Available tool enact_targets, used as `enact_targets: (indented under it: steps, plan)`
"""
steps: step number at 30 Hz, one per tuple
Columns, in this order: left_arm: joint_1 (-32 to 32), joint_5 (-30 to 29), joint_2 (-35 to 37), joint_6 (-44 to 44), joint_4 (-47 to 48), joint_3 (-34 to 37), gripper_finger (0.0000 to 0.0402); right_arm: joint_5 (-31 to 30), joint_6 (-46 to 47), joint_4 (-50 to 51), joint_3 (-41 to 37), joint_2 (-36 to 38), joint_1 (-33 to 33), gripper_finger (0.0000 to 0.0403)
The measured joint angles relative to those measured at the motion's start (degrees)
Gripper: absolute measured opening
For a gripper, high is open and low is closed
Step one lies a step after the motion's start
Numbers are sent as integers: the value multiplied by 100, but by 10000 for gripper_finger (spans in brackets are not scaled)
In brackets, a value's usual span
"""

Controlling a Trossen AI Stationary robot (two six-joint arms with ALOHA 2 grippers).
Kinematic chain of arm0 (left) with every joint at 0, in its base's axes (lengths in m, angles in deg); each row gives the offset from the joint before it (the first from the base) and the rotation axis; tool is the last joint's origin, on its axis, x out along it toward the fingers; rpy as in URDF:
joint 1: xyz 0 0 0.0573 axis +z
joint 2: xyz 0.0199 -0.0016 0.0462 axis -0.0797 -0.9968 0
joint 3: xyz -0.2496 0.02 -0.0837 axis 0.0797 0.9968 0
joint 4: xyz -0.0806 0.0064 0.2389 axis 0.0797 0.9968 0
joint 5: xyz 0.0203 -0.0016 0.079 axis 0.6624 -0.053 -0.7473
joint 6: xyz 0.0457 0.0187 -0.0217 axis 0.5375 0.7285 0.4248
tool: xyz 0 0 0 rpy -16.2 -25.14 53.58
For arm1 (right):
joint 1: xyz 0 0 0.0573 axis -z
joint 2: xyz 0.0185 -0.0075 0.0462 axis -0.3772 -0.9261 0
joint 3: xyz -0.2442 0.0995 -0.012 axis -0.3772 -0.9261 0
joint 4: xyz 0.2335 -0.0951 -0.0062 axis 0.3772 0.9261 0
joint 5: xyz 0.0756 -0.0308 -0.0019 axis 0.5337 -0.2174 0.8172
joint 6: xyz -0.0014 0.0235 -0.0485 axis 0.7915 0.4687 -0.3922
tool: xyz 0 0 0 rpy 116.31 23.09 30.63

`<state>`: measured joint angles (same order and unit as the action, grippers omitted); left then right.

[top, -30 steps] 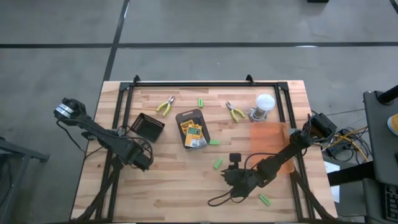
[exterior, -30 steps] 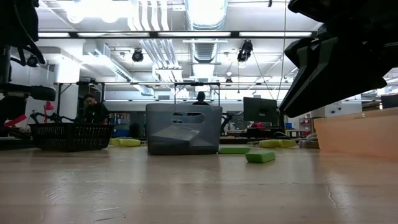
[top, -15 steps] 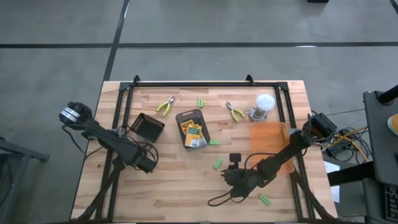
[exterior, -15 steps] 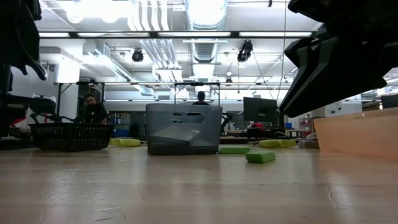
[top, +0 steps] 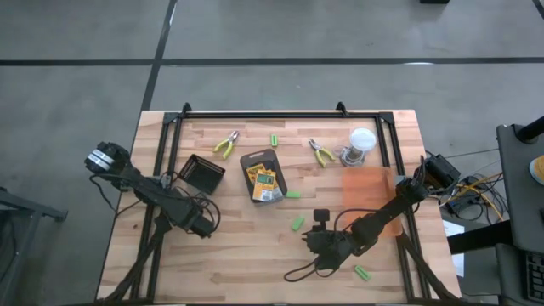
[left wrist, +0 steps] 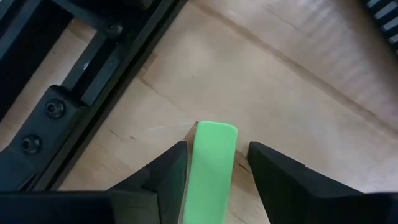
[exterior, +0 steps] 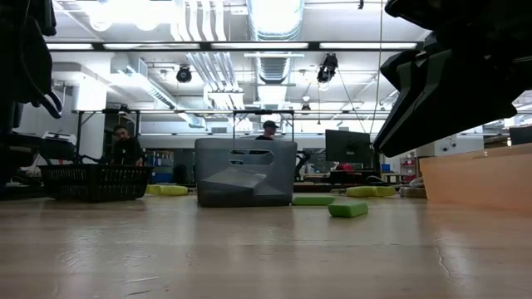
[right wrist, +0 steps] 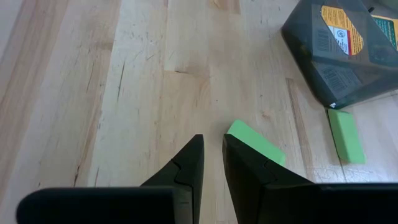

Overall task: Pick & Place School Supplies
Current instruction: Put the light green eraser into the black bin

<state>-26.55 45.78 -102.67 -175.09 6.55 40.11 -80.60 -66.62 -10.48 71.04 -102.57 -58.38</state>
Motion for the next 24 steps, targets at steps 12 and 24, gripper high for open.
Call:
enact_targets:
  steps: [12, 24]
  plan:
    - [1, -110, -17, 35, -48, -10, 103, 0, 0, -2, 0, 0, 1, 57]
    - [2, -145, -11, 61, -22, -57, 96, 0, 0, -1, 0, 0, -1, 57]
